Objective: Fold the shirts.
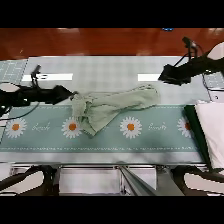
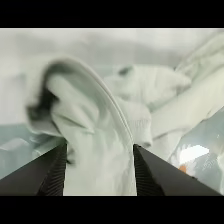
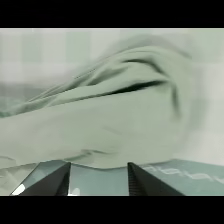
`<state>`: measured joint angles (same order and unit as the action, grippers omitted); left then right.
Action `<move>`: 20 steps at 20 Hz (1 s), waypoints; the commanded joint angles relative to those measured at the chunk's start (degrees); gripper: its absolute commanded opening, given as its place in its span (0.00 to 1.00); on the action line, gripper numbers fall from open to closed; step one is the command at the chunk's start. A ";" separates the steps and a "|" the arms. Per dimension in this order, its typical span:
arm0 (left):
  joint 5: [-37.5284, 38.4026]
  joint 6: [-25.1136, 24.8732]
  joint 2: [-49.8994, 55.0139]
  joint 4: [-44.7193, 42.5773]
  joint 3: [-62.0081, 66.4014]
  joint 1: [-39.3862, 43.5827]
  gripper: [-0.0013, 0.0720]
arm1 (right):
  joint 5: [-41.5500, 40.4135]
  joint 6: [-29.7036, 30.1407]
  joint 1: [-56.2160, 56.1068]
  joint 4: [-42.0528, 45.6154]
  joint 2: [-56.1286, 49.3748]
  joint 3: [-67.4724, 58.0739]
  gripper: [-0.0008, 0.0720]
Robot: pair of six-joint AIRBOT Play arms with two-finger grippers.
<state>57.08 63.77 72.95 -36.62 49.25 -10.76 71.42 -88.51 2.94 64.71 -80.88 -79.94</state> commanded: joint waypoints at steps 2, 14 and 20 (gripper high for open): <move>10.23 1.66 -1.66 1.70 7.41 -17.03 0.71 | 9.29 -0.83 11.37 7.32 5.25 -2.58 0.58; 3.17 -7.06 2.84 9.20 -11.04 2.32 0.71 | -8.00 10.64 9.73 -17.33 22.95 49.13 0.58; 3.32 -9.31 8.37 9.44 -4.13 6.49 0.05 | -17.55 5.66 -2.29 -18.99 21.42 49.09 0.58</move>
<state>61.01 56.49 79.44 -27.35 42.57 -6.15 59.61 -80.31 5.69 47.72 -58.59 -31.68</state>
